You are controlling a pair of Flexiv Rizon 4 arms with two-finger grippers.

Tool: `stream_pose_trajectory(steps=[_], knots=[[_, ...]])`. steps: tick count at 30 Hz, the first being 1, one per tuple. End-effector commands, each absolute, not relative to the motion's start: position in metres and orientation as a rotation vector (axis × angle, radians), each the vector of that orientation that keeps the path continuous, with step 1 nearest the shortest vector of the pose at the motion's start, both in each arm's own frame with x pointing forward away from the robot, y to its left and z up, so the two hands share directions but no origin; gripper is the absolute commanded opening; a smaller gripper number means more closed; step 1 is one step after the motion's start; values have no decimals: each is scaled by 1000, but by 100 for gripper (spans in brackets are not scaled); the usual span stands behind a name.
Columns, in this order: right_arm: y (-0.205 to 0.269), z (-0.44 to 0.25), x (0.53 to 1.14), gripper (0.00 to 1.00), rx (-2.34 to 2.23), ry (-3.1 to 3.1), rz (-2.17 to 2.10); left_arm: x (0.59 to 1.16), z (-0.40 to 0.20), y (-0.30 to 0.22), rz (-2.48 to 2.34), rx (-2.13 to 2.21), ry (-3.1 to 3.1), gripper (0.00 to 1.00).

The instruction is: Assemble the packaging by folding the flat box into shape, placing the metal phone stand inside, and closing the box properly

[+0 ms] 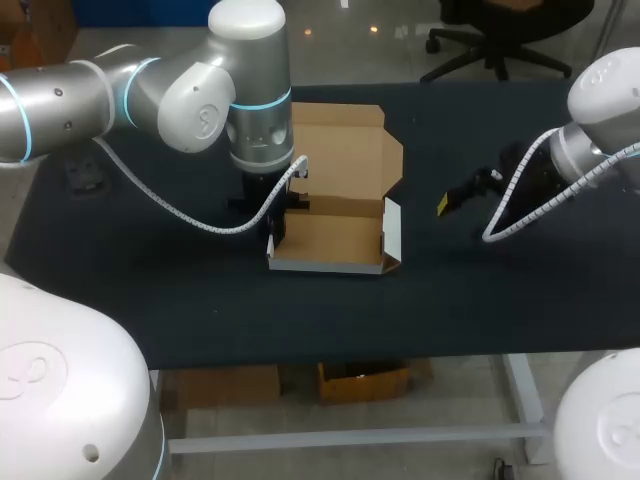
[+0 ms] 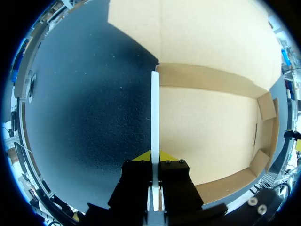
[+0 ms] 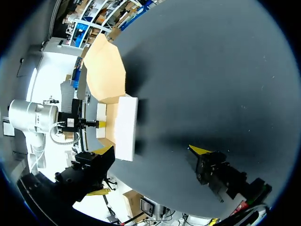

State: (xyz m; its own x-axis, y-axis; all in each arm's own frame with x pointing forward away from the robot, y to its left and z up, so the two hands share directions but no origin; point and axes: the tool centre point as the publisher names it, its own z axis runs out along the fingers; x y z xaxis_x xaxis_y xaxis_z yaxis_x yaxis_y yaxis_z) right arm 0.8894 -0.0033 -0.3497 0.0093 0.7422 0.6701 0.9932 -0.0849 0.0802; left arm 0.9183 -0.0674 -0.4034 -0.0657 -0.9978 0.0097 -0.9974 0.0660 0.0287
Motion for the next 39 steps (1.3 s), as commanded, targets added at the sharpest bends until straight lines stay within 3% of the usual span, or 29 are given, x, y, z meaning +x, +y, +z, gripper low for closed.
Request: stream_pose_trajectory(steps=[1, 27, 29, 31, 32, 33, 39], knots=[[-3, -356, 886, 100, -1848, -1766, -837, 918, -402, -68, -27, 2134, -2276, 0], [16, -383, 902, 100, -1785, -1583, -816, 918, -402, -68, -27, 2134, -2276, 0], [19, -384, 903, 85, -1776, -1589, -811, 918, -402, -68, -27, 2134, -2276, 0], [21, -386, 904, 80, -1768, -1591, -812, 918, -402, -68, -27, 2134, -2276, 0], [22, -387, 905, 58, -1762, -1591, -815, 918, -402, -68, -27, 2134, -2276, 0], [24, -387, 907, 50, -1758, -1593, -817, 918, -402, -68, -27, 2134, -2276, 0], [37, -385, 912, 53, -1734, -1607, -817, 918, -402, -68, -27, 2134, -2276, 0]])
